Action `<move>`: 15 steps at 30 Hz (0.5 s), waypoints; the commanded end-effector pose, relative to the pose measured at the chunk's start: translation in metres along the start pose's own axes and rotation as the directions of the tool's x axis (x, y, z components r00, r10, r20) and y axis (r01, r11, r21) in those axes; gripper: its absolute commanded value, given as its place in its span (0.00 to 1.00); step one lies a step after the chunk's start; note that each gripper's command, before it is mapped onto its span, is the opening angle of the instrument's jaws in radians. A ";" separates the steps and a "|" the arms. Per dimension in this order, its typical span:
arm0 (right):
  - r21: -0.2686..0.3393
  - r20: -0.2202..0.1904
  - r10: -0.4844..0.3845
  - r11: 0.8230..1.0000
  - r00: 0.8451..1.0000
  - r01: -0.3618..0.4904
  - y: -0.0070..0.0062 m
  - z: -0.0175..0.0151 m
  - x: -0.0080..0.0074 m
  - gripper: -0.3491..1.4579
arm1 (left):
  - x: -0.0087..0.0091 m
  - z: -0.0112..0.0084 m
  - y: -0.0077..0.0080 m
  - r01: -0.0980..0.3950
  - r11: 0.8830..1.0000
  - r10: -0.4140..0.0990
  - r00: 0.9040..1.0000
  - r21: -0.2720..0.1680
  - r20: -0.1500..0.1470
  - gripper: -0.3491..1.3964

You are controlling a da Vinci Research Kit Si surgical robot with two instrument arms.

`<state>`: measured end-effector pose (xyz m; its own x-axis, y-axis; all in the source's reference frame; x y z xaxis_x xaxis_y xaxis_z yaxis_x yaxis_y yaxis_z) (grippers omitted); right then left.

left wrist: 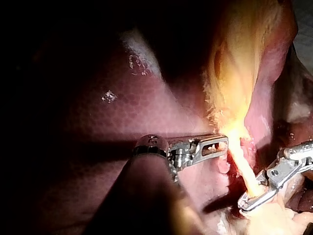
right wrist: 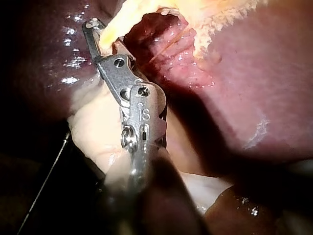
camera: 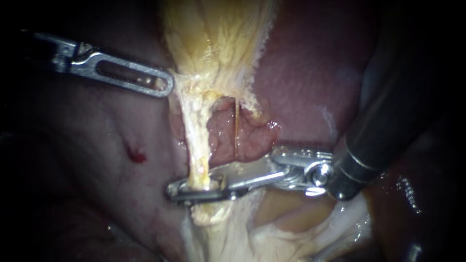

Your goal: Clipping first clip left tube

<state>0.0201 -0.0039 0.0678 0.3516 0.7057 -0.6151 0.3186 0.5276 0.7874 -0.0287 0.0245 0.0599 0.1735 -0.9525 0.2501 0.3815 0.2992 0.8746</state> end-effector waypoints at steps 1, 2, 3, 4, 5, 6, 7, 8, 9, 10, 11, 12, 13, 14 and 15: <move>0.004 0.003 0.000 1.000 1.000 0.000 0.0000 -0.0001 -0.0001 0.00 | 0.0000 0.0000 0.0000 0.000 1.000 0.000 1.000 0.000 0.000 0.00; 0.002 0.009 0.000 1.000 1.000 0.000 0.0000 -0.0001 -0.0001 0.00 | 0.0000 0.0000 0.0000 0.000 1.000 0.000 1.000 0.000 0.000 0.00; 0.002 0.009 0.000 1.000 1.000 0.000 0.0000 -0.0001 -0.0001 0.00 | 0.0000 0.0000 0.0000 0.000 1.000 0.000 1.000 0.000 0.000 0.00; 0.002 0.009 0.000 1.000 1.000 0.000 0.0000 -0.0001 -0.0001 0.00 | 0.0000 0.0000 0.0000 0.000 1.000 0.000 1.000 0.000 0.000 0.00; 0.002 0.009 0.000 1.000 1.000 0.000 0.0000 -0.0001 -0.0001 0.00 | 0.0000 0.0000 0.0000 0.000 1.000 0.000 1.000 0.000 0.000 0.00; 0.002 0.009 0.000 1.000 1.000 0.000 0.0001 -0.0001 -0.0001 0.00 | 0.0000 0.0000 0.0000 0.000 1.000 0.000 1.000 0.000 0.000 0.00; 0.002 0.009 0.000 1.000 1.000 0.000 0.0001 -0.0002 -0.0002 0.00 | 0.0000 0.0000 0.0000 0.000 1.000 0.000 1.000 0.000 0.000 0.00; 0.003 0.009 0.000 1.000 1.000 0.000 0.0001 -0.0002 -0.0002 0.00 | 0.0000 0.0000 0.0000 0.000 1.000 0.000 1.000 0.000 0.000 0.00; 0.003 0.010 -0.001 1.000 1.000 0.001 0.0001 -0.0002 -0.0002 0.00 | 0.0000 0.0000 0.0000 0.000 1.000 0.000 1.000 0.000 0.000 0.00; 0.003 0.010 -0.001 1.000 1.000 0.001 0.0001 -0.0003 -0.0002 0.00 | 0.0000 0.0000 0.0000 0.000 1.000 0.000 1.000 0.000 0.000 0.00; 0.003 0.010 -0.001 1.000 1.000 0.001 0.0002 -0.0003 -0.0002 0.00 | 0.0000 0.0000 0.0000 0.000 1.000 0.000 1.000 0.000 0.000 0.00; 0.003 0.010 -0.001 1.000 1.000 0.001 0.0002 -0.0003 -0.0002 0.00 | 0.0000 0.0000 0.0000 0.000 1.000 0.000 1.000 0.000 0.000 0.00; 0.004 0.010 -0.001 1.000 1.000 0.001 0.0002 -0.0003 -0.0002 0.00 | 0.0000 0.0000 0.0000 0.000 1.000 0.000 1.000 0.000 0.000 0.00; 0.004 0.010 -0.001 1.000 1.000 0.001 0.0002 -0.0004 -0.0003 0.00 | 0.0000 0.0000 0.0000 0.000 1.000 0.000 1.000 0.000 0.000 0.00; 0.004 0.010 -0.001 1.000 1.000 0.001 0.0002 -0.0004 -0.0003 0.00 | 0.0000 0.0000 0.0000 0.000 1.000 0.000 1.000 0.000 0.000 0.00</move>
<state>0.0197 -0.0037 0.0682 0.3607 0.7000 -0.6163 0.3225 0.5264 0.7867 -0.0287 0.0245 0.0600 0.1735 -0.9525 0.2502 0.3816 0.2992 0.8746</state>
